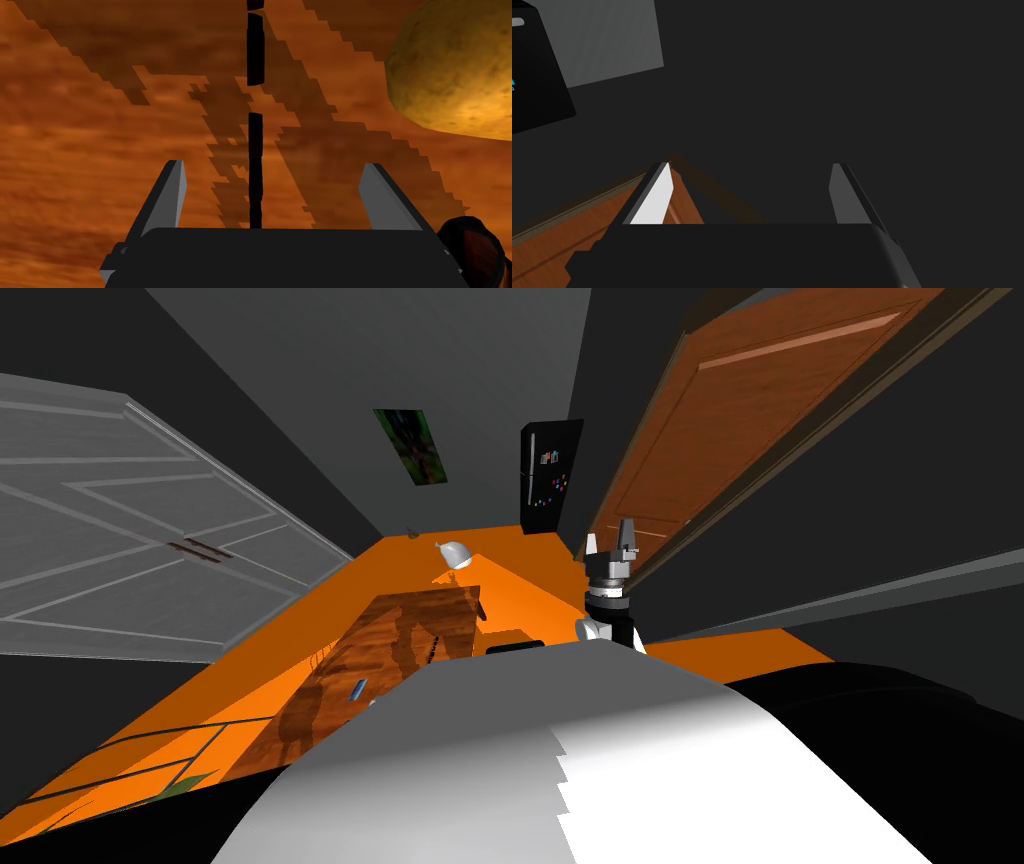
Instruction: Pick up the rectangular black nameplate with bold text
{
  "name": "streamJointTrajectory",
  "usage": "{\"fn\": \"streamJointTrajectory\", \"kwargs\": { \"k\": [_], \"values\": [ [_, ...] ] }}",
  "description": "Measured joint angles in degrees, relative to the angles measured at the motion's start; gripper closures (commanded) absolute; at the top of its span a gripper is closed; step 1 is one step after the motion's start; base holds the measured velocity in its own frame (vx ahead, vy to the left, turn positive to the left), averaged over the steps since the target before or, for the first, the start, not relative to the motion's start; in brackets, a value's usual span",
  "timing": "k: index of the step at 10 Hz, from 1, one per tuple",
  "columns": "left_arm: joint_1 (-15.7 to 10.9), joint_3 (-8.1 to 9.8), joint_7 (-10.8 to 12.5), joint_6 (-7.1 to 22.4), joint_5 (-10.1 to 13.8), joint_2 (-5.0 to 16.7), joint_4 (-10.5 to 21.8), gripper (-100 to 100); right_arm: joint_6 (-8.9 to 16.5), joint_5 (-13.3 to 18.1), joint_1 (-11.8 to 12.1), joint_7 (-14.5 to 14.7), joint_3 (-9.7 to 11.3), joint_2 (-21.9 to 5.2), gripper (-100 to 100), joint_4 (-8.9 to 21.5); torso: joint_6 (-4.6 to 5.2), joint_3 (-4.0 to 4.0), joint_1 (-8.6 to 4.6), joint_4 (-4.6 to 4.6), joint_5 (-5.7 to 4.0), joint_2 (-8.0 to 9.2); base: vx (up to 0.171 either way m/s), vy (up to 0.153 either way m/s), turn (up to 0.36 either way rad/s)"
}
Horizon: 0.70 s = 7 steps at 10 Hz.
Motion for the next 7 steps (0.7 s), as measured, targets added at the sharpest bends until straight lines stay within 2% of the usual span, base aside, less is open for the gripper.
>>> {"fn": "streamJointTrajectory", "kwargs": {
  "k": [2,3,4,7],
  "values": [
    [0.7,-0.48,1.5,0.4,-1.0,-0.7,-1.9,-100,0.0,0.0,0.0,0.0,0.0,0.0,0,0.0,0.00,0.01,-0.22,0.00,-0.05,0.01,0.004,0.017,0.023],
    [1.1,-1.20,3.3,0.3,-2.3,-2.0,-3.8,-100,0.0,0.0,0.0,0.0,0.0,0.0,0,0.0,-0.01,0.00,-0.16,0.00,-0.03,0.00,0.005,0.021,0.007],
    [1.2,-1.29,3.8,0.3,-2.5,-2.2,-4.1,100,0.0,0.0,0.0,0.0,0.0,0.0,0,0.0,0.00,0.00,-0.19,0.00,-0.04,0.01,0.000,0.000,0.000],
    [1.2,-1.24,3.8,0.3,-2.5,-2.1,-4.0,100,0.0,0.0,0.0,0.0,0.0,0.0,0,0.0,0.02,0.01,-0.19,-0.01,0.02,0.02,0.000,0.002,0.001]
  ]
}}
